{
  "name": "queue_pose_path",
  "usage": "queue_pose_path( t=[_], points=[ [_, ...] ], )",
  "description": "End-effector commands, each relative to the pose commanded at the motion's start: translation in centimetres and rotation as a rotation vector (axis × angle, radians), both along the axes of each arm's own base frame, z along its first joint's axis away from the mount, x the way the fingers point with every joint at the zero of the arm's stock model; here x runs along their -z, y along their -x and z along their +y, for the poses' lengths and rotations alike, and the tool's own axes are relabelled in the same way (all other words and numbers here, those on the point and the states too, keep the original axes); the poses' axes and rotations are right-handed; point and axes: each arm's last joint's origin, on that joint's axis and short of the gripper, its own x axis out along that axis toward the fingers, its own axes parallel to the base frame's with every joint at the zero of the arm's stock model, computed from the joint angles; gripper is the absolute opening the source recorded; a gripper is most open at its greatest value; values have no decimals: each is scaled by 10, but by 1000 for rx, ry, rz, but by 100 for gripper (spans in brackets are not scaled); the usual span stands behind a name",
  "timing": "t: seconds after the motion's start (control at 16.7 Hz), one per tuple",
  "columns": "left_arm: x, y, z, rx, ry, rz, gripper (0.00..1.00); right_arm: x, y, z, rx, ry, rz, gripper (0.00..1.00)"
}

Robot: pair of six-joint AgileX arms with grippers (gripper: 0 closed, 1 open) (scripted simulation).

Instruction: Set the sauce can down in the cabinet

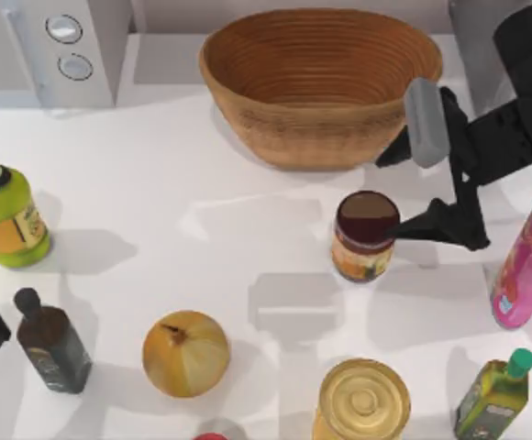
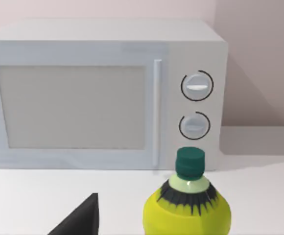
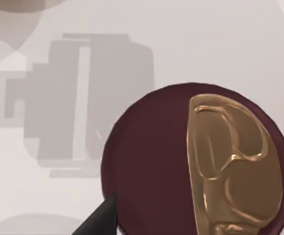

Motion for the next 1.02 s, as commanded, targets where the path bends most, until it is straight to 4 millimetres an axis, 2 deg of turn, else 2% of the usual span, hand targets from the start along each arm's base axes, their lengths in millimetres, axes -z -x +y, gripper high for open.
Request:
queue_pose_path(
  t=[0.6, 1.02],
  points=[
    [0, 0, 0, 0, 0, 0, 100, 38, -3, 34, -3, 12, 26, 100],
    [0, 0, 0, 0, 0, 0, 100, 64, 0, 37, -3, 12, 26, 100]
  ],
)
